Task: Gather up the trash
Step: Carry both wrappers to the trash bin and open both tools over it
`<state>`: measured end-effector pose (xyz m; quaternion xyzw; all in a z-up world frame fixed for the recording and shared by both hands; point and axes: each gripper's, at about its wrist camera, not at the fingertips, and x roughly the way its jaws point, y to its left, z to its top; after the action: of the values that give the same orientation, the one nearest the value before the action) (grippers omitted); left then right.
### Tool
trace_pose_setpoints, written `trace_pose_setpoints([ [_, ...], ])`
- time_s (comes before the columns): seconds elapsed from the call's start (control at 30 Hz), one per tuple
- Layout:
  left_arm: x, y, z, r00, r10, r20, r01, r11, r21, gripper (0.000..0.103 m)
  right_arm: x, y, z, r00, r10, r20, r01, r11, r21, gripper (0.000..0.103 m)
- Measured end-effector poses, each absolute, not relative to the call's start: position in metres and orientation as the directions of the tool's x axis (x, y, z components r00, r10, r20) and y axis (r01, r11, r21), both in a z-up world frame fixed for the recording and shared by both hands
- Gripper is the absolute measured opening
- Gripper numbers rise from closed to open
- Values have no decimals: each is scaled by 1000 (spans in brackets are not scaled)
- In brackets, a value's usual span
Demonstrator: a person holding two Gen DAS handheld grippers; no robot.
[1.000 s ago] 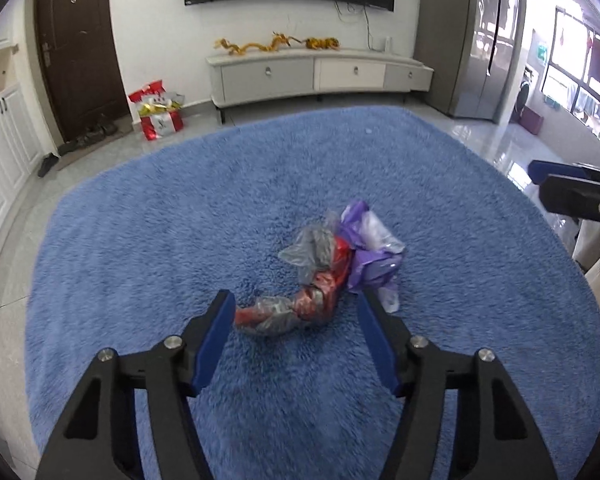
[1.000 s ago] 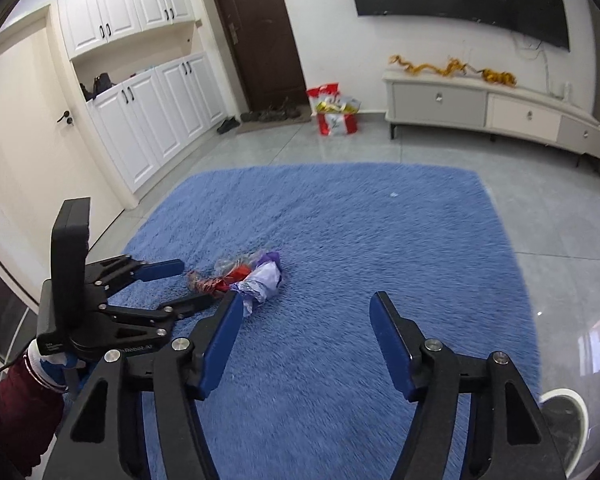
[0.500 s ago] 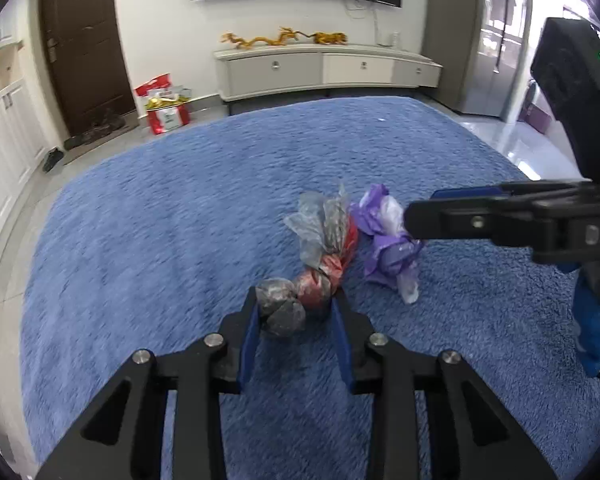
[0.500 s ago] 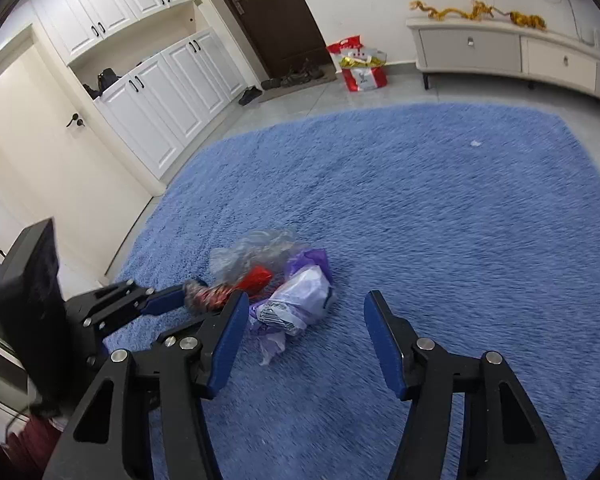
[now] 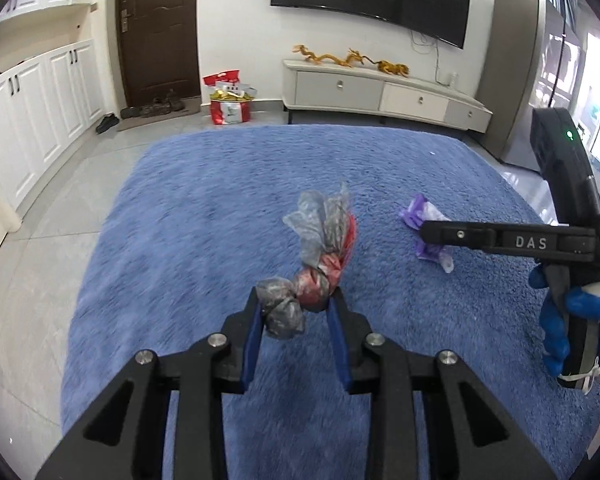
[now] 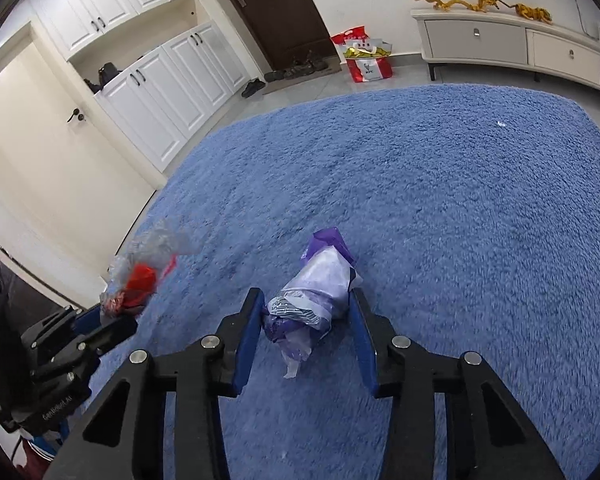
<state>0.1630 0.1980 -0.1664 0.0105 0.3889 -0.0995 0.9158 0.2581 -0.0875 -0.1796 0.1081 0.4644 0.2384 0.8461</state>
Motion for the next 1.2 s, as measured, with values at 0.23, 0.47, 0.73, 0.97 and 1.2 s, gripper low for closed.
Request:
trace_pose_setpoints([
  [0.23, 125, 195, -135, 721, -163, -674, 184, 982, -40, 29, 207, -105, -140, 505, 507, -698, -351, 860, 371, 42],
  [0.47, 86, 180, -95, 775, -181, -606, 203, 979, -32, 29, 140, -150, -77, 628, 470, -620, -360, 882, 303, 42],
  [0.73, 48, 137, -65, 796, -236, -557, 271, 962, -19, 29, 64, -202, -26, 761, 384, -524, -310, 923, 226, 42],
  [0.97, 38, 105, -38, 799, -287, -528, 313, 949, -42, 29, 17, -241, 2, 840, 304, -451, -251, 952, 174, 42],
  [1.2, 37, 47, -27, 767, -355, -535, 407, 913, -23, 29, -13, -305, 2, 885, 184, -427, -120, 978, 172, 42],
])
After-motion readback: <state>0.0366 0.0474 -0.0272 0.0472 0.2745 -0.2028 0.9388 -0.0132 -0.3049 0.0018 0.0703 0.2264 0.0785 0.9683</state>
